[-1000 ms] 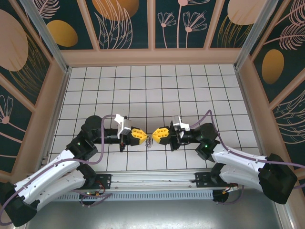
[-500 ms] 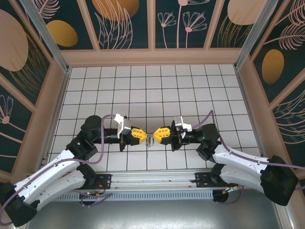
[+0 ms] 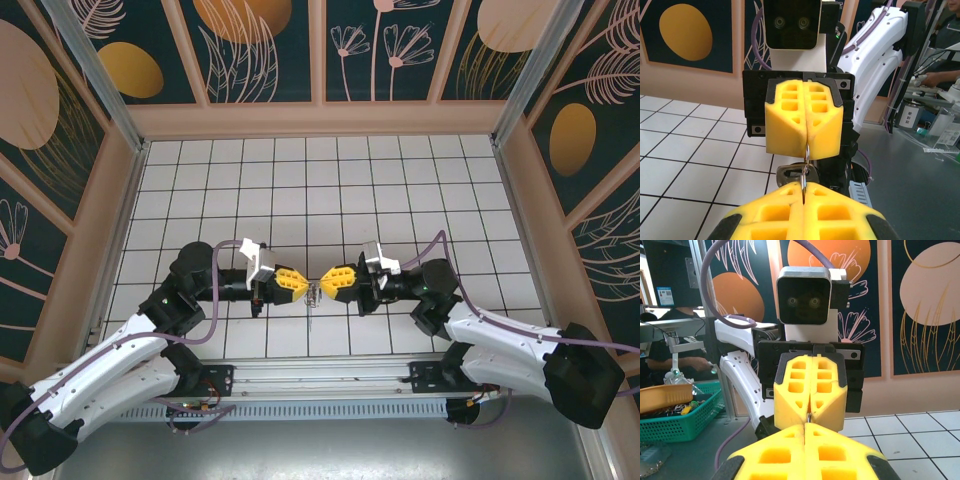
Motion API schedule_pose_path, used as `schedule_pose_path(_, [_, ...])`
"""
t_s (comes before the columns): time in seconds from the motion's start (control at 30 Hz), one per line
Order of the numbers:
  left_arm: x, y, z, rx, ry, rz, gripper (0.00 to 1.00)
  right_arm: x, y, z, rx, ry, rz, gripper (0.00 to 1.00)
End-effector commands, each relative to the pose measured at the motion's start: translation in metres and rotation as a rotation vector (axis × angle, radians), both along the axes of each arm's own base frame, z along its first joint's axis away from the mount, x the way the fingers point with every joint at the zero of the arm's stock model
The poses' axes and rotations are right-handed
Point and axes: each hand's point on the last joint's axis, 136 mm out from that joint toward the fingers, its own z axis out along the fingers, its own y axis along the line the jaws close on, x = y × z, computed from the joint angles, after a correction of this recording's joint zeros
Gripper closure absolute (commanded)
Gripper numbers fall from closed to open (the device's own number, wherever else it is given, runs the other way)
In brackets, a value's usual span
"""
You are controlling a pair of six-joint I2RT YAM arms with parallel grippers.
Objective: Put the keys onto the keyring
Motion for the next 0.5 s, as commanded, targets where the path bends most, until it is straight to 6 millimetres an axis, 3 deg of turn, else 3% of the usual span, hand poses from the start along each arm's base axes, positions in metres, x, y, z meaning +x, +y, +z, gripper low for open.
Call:
schedule_pose_path(0.0, [-0.0047, 0.0015, 0.0227, -0.046, -0.059, -0.015, 1.00, -0.0027, -0.0021, 0.0169, 0.057, -0.036, -0.003, 1.00])
schedule_pose_path(0.47, [-0.0053, 0.0016, 0.0238, -0.049, -0.062, -0.017, 1.00, -0.0029, -0.0003, 0.0158, 0.051, -0.033, 0.008, 1.00])
